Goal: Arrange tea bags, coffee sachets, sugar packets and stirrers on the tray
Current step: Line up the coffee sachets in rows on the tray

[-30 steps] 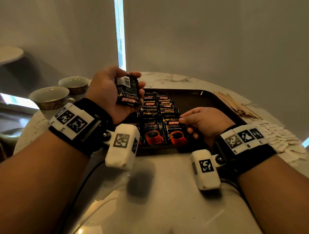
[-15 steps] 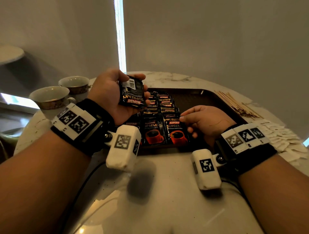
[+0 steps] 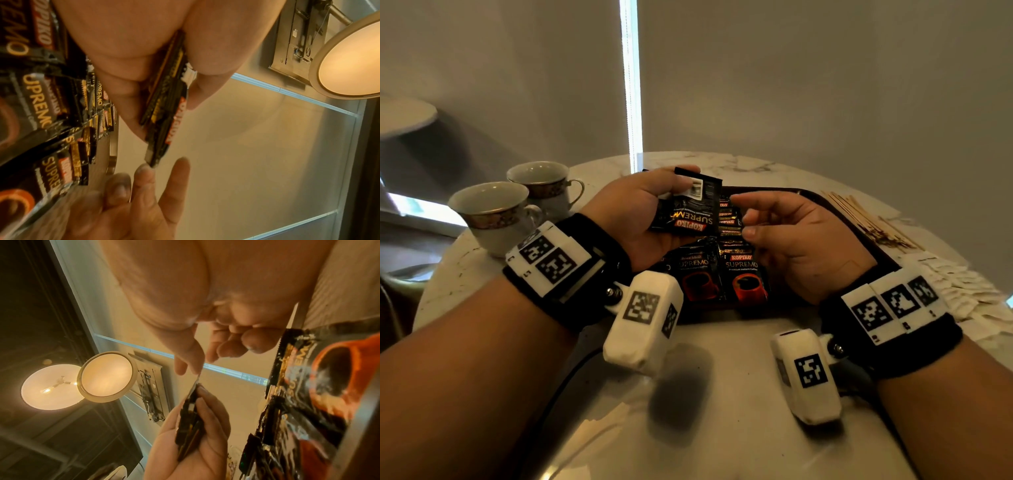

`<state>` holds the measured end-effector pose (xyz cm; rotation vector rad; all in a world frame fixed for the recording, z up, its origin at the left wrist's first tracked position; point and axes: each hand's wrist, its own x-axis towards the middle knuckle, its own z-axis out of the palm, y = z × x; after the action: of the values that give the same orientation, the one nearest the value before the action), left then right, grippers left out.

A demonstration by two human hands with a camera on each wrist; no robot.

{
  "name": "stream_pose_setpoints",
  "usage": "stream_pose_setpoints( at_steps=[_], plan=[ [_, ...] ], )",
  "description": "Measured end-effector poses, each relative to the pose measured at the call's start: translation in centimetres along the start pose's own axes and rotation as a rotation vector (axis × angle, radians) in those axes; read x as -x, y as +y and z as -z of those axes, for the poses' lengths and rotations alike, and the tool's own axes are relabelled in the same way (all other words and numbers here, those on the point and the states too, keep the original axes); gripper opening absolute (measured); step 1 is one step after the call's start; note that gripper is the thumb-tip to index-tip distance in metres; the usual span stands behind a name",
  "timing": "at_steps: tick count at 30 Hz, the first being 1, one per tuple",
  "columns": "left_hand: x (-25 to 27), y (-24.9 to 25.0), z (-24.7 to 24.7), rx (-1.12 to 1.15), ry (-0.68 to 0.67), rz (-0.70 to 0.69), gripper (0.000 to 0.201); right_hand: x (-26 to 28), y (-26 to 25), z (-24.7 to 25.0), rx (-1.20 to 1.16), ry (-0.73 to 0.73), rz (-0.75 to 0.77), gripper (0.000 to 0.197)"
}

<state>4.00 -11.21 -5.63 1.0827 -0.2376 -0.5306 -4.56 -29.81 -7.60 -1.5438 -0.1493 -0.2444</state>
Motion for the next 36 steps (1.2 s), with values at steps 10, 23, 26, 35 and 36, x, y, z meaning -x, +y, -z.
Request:
stream_pose_setpoints(
  at_steps=[10, 23, 26, 35, 36],
  plan=[
    [0.3, -1.0, -0.8, -0.001, -0.067, 0.029, 0.031, 0.7, -0.3, -1.2, 0.063, -0.084, 0.028, 0.041],
    [0.6, -1.1, -0.7, -0.062, -0.041, 0.083, 0.041, 0.9, -0.7, -1.4, 0.137, -0.026, 0.004, 0.036],
    [0.6, -1.0, -0.6, -0.071, -0.024, 0.085, 0.048, 0.7, -0.5, -1.2, 0.115, 0.006, -0.003, 0.034],
    [0.8, -0.1, -0.6, -0.124, -0.004, 0.023, 0.040, 0.2, -0.6, -1.0, -0.015, 0.251, 0.085, 0.010],
    [0.8, 0.0, -0.5, -0.122, -0.009, 0.000, 0.031, 0.0, -0.6, -0.9, -0.055, 0.273, 0.065, 0.006]
  ],
)
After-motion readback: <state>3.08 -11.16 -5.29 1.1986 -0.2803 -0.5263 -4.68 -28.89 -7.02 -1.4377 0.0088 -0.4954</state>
